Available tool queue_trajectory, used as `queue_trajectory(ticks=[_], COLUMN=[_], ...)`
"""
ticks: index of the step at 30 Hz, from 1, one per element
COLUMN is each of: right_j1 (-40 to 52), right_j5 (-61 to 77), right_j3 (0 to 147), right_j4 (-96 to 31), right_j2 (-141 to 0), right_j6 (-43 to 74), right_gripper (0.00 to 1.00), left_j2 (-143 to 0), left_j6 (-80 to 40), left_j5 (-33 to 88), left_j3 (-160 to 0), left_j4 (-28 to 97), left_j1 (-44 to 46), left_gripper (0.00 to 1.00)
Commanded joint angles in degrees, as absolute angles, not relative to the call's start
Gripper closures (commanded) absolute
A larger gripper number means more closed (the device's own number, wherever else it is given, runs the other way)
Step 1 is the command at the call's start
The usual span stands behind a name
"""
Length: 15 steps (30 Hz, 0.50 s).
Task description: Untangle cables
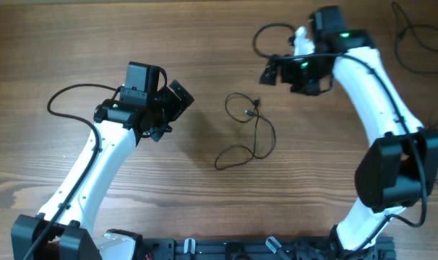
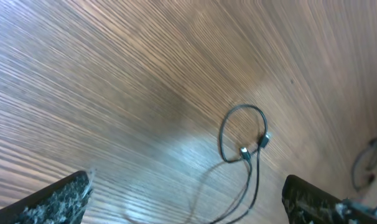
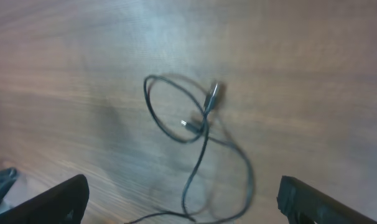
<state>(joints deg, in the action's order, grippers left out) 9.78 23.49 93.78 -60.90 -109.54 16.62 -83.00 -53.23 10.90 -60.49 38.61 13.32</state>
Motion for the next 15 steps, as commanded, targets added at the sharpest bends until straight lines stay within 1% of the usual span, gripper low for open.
queue_trajectory(ticks=[1,3,6,10,12,15], right_j1=[13.1,15.4,18.7,22.9,24.0,24.3], right_j5=[13.8,13.7,13.3,13.3,13.3,13.8], right_j3=[93.2,93.2,92.5,86.7,82.2,74.2], right_j4=[-65.2,-67.2,-69.7,-70.8,-68.3,-61.5], right_j2=[-110.0,-110.2,-110.3,-110.3,-110.3,-110.3], right_j6=[36.5,39.2,39.7,49.6,54.1,56.3], right_gripper=[0.00,0.00,0.00,0.00,0.00,0.00], left_j2=[-83.3,-83.3,-83.3,-83.3,-83.3,-83.3], left_j6=[-52.7,-52.7,-52.7,-52.7,-52.7,-52.7], left_j5=[5.4,5.2,5.2,0.2,-2.8,-3.8], left_j3=[-60.7,-60.7,-60.7,-60.7,-60.7,-60.7], left_j4=[38.6,38.6,38.6,39.1,40.0,41.3], left_j1=[13.4,13.4,13.4,13.4,13.4,13.4], left_gripper=[0.00,0.01,0.00,0.00,0.00,0.00])
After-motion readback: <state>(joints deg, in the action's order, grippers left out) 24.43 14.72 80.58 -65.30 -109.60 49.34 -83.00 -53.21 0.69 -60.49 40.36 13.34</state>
